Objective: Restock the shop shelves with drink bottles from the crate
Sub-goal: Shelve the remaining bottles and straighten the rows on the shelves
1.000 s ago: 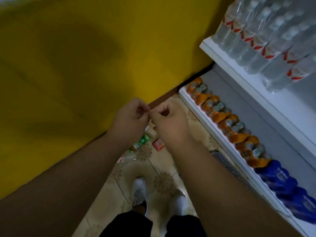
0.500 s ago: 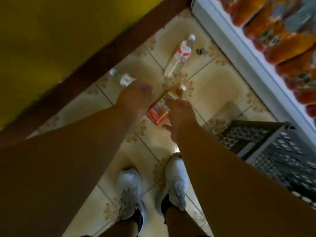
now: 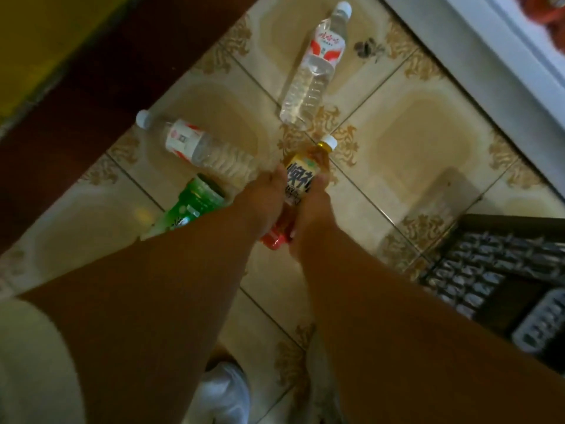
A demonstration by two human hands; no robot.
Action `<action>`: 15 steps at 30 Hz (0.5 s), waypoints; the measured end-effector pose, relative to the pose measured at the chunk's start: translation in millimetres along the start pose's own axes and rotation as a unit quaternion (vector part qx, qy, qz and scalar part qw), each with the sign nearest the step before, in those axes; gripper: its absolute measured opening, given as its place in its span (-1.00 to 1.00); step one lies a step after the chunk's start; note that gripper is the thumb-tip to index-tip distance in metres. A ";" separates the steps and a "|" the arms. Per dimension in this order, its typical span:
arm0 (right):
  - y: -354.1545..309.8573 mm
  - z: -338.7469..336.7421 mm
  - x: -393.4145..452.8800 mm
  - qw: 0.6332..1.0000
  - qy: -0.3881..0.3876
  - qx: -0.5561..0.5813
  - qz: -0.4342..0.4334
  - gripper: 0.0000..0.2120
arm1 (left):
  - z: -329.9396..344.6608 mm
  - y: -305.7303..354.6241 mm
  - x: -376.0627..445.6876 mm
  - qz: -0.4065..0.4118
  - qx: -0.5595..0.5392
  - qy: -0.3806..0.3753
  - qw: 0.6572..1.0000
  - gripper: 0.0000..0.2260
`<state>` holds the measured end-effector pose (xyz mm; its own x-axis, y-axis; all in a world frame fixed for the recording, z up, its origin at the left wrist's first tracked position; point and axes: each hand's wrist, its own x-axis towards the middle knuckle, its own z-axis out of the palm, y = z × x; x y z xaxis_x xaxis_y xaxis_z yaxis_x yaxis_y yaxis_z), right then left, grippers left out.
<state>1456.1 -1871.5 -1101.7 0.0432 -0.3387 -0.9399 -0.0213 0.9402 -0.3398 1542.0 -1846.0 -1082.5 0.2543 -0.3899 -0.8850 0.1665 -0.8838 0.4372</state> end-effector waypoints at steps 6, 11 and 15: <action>-2.0 0.8 -2.3 0.999 -0.037 -0.025 -0.010 -0.39 | 1.6 -8.2 -19.9 -0.020 -0.045 0.015 0.999 -0.41; -4.9 -11.6 -55.6 0.999 -0.013 -0.007 -0.048 -0.56 | -22.0 1.4 -73.2 0.061 -0.006 0.057 0.996 -0.52; -25.9 -12.2 -126.6 0.995 -0.017 0.038 -0.095 -0.53 | -36.8 27.9 -134.7 0.098 -0.035 0.119 0.987 -0.73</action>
<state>1439.1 -1853.4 -974.4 0.0739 -0.5099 -0.8571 0.0655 0.8600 -0.5060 1547.5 -1808.7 -945.2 0.5039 -0.4724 -0.7231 0.1553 -0.7739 0.6139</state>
